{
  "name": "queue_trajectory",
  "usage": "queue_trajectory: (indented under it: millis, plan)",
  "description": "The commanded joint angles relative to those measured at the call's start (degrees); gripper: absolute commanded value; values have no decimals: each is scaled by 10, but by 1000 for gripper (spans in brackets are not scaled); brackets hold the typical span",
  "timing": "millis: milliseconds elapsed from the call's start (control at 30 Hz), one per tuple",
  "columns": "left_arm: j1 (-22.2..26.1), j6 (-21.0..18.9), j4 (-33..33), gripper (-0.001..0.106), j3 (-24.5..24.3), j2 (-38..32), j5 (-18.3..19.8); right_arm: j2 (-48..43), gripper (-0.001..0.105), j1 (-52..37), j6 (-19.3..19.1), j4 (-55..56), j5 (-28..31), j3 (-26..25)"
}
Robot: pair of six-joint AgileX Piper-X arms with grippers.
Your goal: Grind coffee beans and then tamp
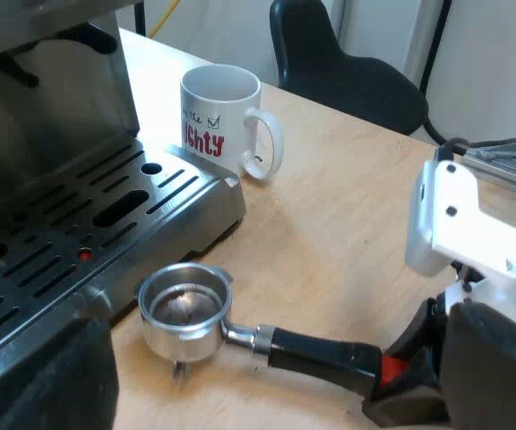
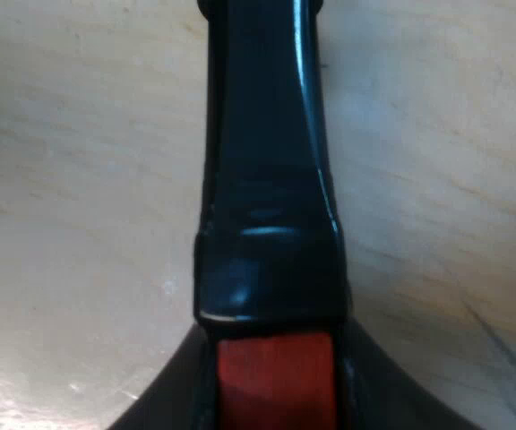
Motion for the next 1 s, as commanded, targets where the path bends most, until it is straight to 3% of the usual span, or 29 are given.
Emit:
queue_trajectory:
  millis: [33,800,867,1000]
  plan:
    - [-3,3,-2,79,0,-4,-6,8,0,-2,-4,-20,26,-2]
    - [-3,3,-2,79,0,-4,-6,57,2,-2,12,-55,-2,-2]
    - [-3,3,-2,79,0,-4,-5,57,19,-2,30,-55,-6,-2]
    - [-3,3,-2,79,0,-4,-5,57,45,-2,39,-55,-17,-2]
